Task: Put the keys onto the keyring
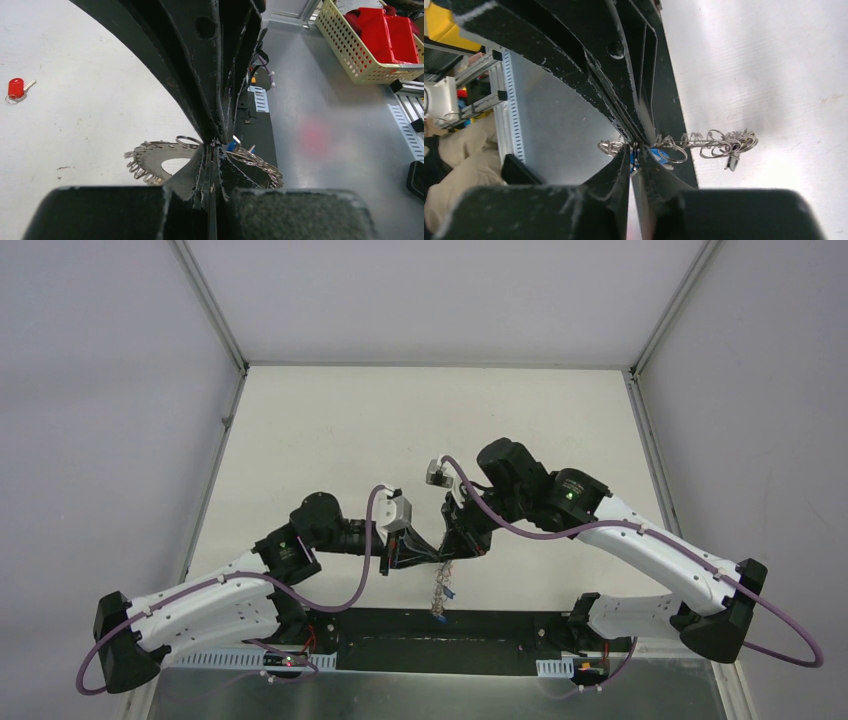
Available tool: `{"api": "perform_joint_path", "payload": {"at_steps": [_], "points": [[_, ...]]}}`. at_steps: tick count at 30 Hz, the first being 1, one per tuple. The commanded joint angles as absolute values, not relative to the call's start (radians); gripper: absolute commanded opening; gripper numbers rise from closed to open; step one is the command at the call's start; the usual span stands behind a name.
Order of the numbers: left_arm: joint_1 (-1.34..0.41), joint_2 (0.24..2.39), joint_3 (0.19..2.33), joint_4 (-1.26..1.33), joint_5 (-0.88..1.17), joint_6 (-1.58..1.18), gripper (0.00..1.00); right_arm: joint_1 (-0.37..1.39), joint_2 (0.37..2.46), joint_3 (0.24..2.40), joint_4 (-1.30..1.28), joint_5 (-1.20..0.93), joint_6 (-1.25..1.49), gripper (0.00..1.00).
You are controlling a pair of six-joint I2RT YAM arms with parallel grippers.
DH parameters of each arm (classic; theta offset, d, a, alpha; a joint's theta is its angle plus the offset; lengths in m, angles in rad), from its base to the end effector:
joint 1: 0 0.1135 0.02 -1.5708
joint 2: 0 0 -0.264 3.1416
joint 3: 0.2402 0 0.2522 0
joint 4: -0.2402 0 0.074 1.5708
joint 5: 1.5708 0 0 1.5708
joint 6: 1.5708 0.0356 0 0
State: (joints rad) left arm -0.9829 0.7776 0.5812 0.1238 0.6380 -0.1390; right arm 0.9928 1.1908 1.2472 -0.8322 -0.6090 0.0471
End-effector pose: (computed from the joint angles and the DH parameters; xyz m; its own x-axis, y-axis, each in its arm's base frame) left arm 0.0856 -0.1667 0.3023 -0.1781 0.0665 -0.9818 0.9827 -0.0400 -0.1810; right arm 0.1124 0.2096 0.3601 -0.4250 -0.5809 -0.6942 -0.8911 0.1336 0.4338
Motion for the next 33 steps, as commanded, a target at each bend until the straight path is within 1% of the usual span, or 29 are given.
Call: {"api": "perform_joint_path", "payload": {"at_steps": [1,3,5,6,7,10,16,23,33], "points": [[-0.992,0.738,0.566,0.181,0.622,-0.138,0.0,0.996,1.152,1.27,-0.727,-0.596,0.061,0.28],[-0.992,0.716,0.557,0.181,0.602,-0.143,0.0,0.996,1.116,1.233,-0.676,-0.554,0.071,0.49],[-0.992,0.689,0.549,0.179,0.573,-0.15,0.0,0.996,1.065,1.185,-0.61,-0.499,0.096,0.65],[-0.992,0.674,0.546,0.174,0.549,-0.156,0.0,0.996,1.036,1.159,-0.566,-0.463,0.124,0.7],[-0.992,0.659,0.538,0.172,0.523,-0.162,0.0,0.996,0.996,1.127,-0.519,-0.426,0.153,0.72],[-0.992,0.611,0.515,0.173,0.443,-0.179,0.0,0.996,0.937,1.065,-0.439,-0.322,0.292,0.72],[-0.992,0.527,0.459,0.232,0.352,-0.22,0.0,0.996,0.923,1.003,-0.361,-0.362,0.422,0.7],[-0.992,0.488,0.436,0.246,0.344,-0.237,0.0,0.995,0.969,0.983,-0.322,-0.365,0.431,0.69],[-0.992,0.503,0.443,0.245,0.357,-0.243,0.0,0.996,1.008,0.98,-0.298,-0.365,0.431,0.69]]}}
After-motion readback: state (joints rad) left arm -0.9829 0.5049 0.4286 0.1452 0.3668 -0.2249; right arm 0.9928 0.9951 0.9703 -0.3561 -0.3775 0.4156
